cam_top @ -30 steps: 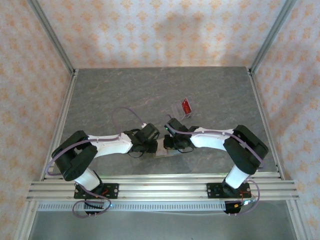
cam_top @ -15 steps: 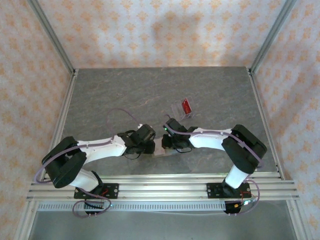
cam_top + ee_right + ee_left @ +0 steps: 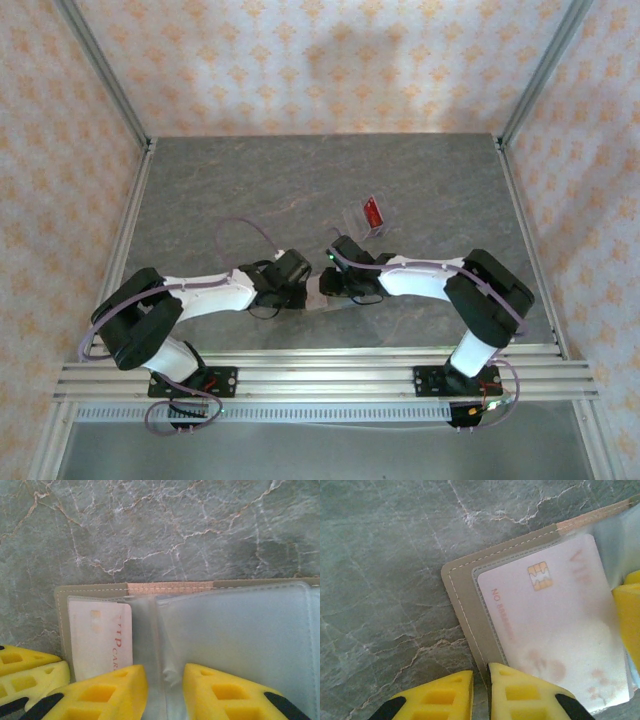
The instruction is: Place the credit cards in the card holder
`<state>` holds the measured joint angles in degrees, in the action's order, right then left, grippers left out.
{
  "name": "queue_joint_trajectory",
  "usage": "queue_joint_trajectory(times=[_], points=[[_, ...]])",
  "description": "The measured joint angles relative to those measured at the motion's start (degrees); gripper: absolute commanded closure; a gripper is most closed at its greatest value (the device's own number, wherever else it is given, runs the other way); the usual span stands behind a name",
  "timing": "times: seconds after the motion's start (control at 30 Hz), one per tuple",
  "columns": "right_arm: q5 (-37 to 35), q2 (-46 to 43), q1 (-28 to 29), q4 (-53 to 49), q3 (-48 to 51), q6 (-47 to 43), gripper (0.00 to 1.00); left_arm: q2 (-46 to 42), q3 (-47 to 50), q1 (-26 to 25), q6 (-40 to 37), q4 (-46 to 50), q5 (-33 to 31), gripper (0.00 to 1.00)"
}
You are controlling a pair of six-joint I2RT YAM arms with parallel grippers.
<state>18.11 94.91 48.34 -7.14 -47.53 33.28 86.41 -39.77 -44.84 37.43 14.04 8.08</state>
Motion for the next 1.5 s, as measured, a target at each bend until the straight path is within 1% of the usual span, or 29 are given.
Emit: queue_joint_trajectory(times=[0.3, 0.43, 0.57, 0.67, 0.83, 0.9, 1.07, 1.1, 1.2, 1.3, 1.37, 1.47, 1.5], points=[[-4.2, -1.7, 0.3, -9.3, -3.7, -3.8, 0.68, 0.2, 0.2, 0.0, 0.0, -0.6, 0.0, 0.86], [-6.7, -1.7, 0.0, -13.3, -6.8, -6.0, 0.66, 0.2, 0.5, 0.0, 0.0, -1.1, 0.0, 0.86], [-8.8, -0.7, -0.3, -15.2, -9.1, -7.7, 0.62, 0.2, 0.5, 0.0, 0.0, -1.1, 0.0, 0.86], [-10.2, 1.3, -0.3, -16.0, -10.5, -8.8, 0.62, 0.2, 0.5, 0.0, 0.0, -1.1, 0.0, 0.86], [-11.8, 3.8, -0.3, -17.1, -11.0, -10.0, 0.61, 0.2, 0.5, 0.0, 0.0, -1.4, 0.0, 0.86], [-12.4, 4.8, -0.3, -17.1, -11.0, -10.3, 0.60, 0.3, 0.6, 0.0, 0.0, -1.4, 0.0, 0.86], [-12.8, 5.0, -0.2, -16.6, -11.1, -10.1, 0.58, 0.3, 0.6, 0.0, 0.0, -1.5, 0.0, 0.86], [-12.9, 5.0, -0.1, -16.3, -10.8, -9.9, 0.59, 0.3, 0.6, 0.0, 0.0, -1.5, 0.0, 0.86], [-13.6, 5.0, 0.3, -15.0, -10.0, -9.0, 0.66, 0.4, 0.6, 0.0, 0.0, -1.6, 0.0, 0.86], [-13.9, 4.6, 0.4, -12.7, -8.8, -7.9, 0.83, 0.7, 0.6, 0.0, 0.0, -1.7, 0.0, 0.86], [-13.3, 4.3, 0.5, -10.8, -8.0, -7.4, 0.92, 0.7, 0.6, 0.0, 0.0, -1.7, 0.1, 0.86], [-12.9, 3.9, 0.8, -9.5, -7.5, -7.0, 1.00, 0.8, 0.6, 0.0, 0.0, -1.7, 0.1, 0.86], [-12.9, 3.8, 0.8, -9.5, -7.4, -7.1, 1.00, 0.9, 0.6, 0.0, 0.0, -1.7, 0.1, 0.86]])
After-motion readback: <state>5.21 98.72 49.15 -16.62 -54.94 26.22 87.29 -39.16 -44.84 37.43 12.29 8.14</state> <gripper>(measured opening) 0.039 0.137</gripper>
